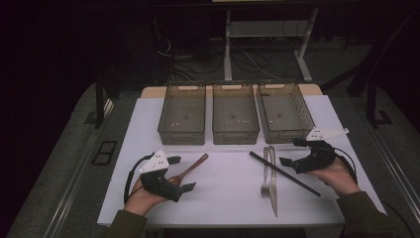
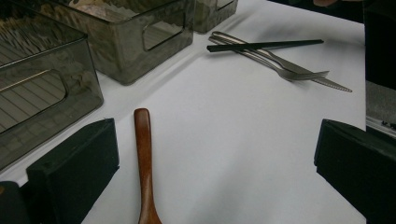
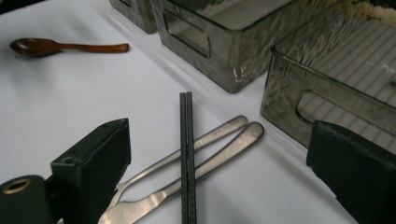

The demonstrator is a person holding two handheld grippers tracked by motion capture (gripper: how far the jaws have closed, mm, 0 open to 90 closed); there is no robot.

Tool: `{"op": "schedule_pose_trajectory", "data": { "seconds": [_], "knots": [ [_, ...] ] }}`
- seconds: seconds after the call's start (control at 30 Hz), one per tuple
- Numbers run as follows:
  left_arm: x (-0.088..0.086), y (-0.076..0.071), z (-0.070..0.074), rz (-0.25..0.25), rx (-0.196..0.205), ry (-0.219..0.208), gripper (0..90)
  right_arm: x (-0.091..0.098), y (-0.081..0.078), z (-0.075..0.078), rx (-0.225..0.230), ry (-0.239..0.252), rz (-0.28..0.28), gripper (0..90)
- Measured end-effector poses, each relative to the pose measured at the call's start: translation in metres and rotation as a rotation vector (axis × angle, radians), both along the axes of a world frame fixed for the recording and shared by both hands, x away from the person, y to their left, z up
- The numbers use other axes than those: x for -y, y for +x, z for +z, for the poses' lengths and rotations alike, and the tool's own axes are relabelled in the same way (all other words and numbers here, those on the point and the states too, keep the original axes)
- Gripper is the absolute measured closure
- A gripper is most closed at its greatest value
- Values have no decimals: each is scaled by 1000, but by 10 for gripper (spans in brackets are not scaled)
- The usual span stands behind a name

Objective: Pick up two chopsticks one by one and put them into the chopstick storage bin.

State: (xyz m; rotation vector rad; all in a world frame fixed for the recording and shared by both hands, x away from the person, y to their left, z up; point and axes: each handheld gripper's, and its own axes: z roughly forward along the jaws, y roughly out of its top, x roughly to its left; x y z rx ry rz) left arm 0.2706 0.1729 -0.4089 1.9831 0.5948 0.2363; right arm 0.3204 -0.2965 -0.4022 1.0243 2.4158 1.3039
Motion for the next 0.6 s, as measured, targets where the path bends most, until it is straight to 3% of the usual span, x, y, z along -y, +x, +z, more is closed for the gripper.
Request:
{"op": "schedule_pose_trajectory", "data": {
  "seconds": [0.03, 0.1, 0.4, 0.6],
  "knots": [
    [0, 0, 0, 0, -2, -4, 0, 0, 0, -1, -5, -6, 3, 150],
    [0, 0, 0, -2, -1, -1, 0, 1, 0, -2, -14, -21, 2, 158],
    [0, 0, -2, -3, -3, -8, 0, -1, -1, -8, -66, -58, 57, 425],
    [0, 0, -3, -6, -1, -3, 0, -3, -1, -12, -97, -89, 80, 546]
  ]
}}
